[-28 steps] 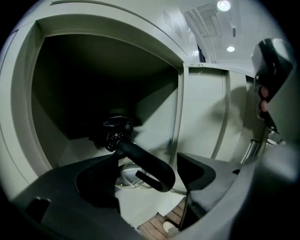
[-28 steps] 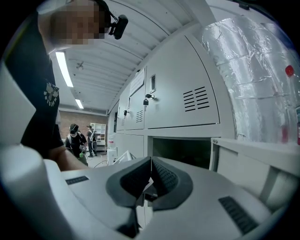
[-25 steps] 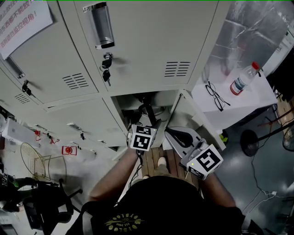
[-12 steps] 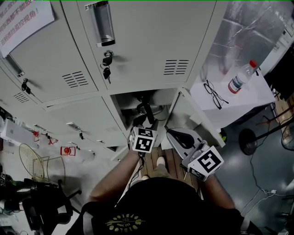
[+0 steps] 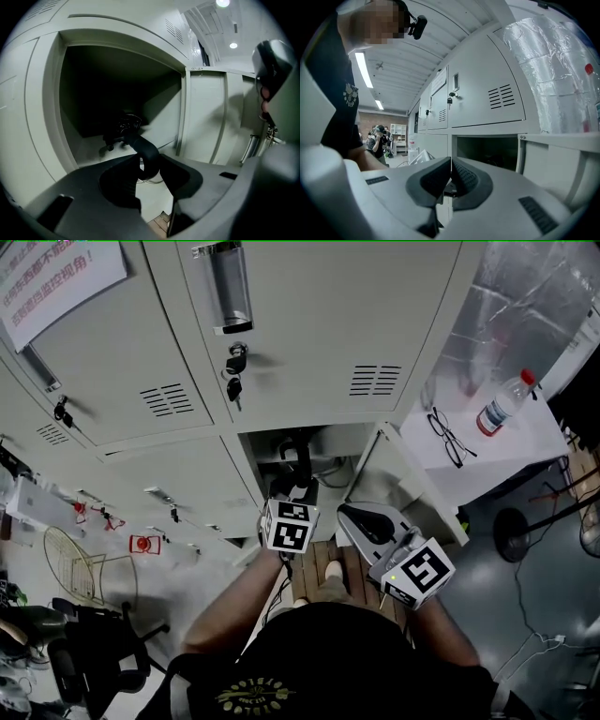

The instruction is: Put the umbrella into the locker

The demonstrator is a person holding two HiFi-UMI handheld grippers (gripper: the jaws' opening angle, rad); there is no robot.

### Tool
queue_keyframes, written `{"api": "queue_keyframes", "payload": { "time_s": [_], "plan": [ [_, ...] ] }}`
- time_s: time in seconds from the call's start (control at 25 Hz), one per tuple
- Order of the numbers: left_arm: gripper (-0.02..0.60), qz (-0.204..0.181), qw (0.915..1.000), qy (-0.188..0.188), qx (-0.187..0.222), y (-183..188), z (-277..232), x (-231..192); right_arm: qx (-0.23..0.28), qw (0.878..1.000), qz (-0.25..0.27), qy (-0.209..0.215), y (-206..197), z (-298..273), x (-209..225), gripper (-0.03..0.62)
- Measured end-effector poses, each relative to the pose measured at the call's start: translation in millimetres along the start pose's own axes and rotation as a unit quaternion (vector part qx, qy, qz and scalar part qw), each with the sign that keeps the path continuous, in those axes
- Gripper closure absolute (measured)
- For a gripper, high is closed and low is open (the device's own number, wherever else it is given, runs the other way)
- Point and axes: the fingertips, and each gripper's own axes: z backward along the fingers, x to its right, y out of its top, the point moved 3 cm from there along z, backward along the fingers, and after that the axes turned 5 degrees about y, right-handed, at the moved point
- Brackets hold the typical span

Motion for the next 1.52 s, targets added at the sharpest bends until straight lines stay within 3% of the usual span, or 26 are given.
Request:
{"api": "queue_keyframes", "payload": {
  "time_s": [1.0,1.52],
  "plan": [
    [0.449,0.02,0.999,0.038,0.01,24,-42,-43,-0.014,1.0,-0.001,0.007,-5,-8,32,0.565],
    [0.428,0.015,0.9992,0.035,0.009,29,-62,-52,-0.015,0.999,0.019,0.024,2,-17,41,0.565]
  ]
}}
